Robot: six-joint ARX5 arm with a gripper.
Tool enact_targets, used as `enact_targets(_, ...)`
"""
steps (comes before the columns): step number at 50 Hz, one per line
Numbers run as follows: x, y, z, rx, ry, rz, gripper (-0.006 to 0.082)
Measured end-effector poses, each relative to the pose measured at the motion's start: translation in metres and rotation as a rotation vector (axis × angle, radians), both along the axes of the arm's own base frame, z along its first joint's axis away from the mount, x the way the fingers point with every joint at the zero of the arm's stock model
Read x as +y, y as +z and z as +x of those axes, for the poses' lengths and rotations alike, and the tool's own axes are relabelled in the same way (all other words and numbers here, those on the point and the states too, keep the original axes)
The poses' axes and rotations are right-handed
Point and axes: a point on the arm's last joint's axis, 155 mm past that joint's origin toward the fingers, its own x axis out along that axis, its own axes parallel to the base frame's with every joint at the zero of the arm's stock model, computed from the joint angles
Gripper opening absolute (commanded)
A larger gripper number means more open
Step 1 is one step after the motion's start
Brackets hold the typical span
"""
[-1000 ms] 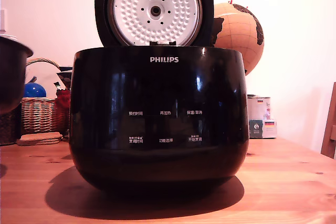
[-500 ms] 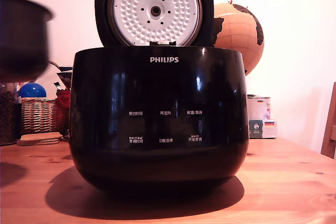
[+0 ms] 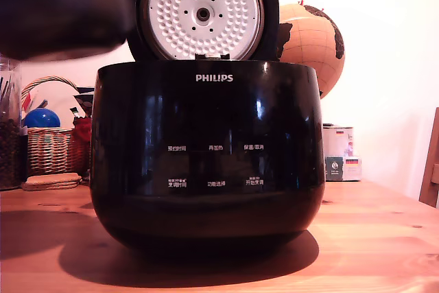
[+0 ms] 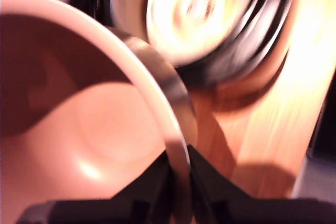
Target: Place the pot you are holding inside the rice cooker
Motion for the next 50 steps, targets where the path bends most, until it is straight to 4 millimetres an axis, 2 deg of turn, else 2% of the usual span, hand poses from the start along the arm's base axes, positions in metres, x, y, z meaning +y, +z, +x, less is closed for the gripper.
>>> enact_targets(20, -0.056, 0.012, -0.013, -0.046, -0.165, -0.093, -0.0021)
enact_targets(36, -0.092, -0.013, -0.006, -0.001, -0.227, -0.07, -0.0022)
enact_targets(50, -0.113, -0.02, -0.001, 0.021, -0.266, -0.065, -0.0022)
